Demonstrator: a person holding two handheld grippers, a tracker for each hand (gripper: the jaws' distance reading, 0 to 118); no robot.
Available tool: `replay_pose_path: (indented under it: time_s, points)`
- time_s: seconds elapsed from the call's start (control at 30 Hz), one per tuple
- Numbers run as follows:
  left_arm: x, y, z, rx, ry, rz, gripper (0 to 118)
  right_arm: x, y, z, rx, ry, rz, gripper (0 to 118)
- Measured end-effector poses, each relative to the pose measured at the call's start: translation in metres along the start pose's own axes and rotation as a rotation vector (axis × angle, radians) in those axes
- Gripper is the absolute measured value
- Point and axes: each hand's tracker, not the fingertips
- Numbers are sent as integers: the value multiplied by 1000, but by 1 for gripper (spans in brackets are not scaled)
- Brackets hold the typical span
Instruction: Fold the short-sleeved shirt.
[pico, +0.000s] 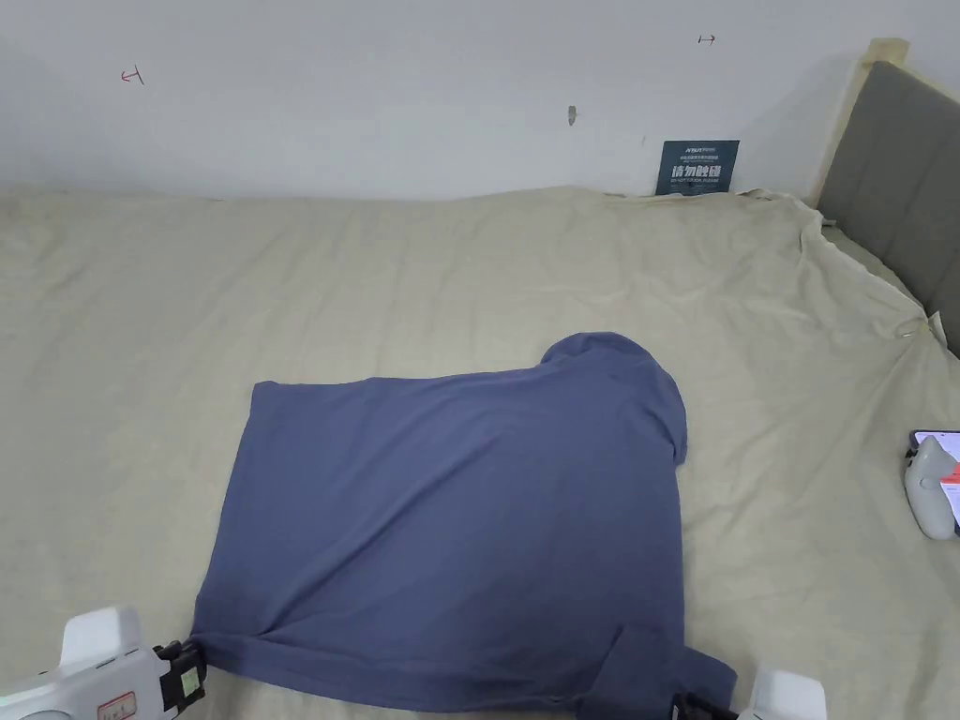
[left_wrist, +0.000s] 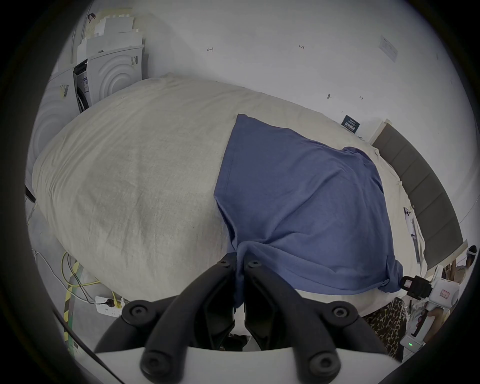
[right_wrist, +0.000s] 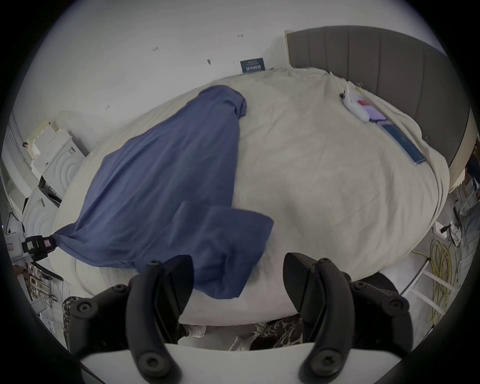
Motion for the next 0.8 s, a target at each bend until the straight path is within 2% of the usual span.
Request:
replay_pose_path:
  time_s: [0.1, 0.17, 0.2, 0.27, 0.4, 0.67, 0.8]
  points:
    - [0, 0, -2, -3, 6, -3, 3, -1, 2, -5, -4, 42, 9, 38]
    - [0, 0, -2, -3, 3, 7, 3, -2, 3, -6, 5, 63, 23, 12]
    - [-1, -1, -2, -2, 2, 11, 3, -2, 4, -5, 13, 59, 37, 3]
    - [-2, 0, -3, -2, 1, 17, 3, -1, 8, -2, 22, 54, 57, 3]
    - [-4, 3, -4, 1, 0, 17, 3, 1, 25, 24, 136, 78, 42, 2]
    - [2, 37, -4, 53, -8, -28, 3, -23, 94, 58, 342, 76, 175, 2]
    - [6, 65, -13, 79, -9, -61, 3, -35, 131, 52, 364, 78, 201, 2]
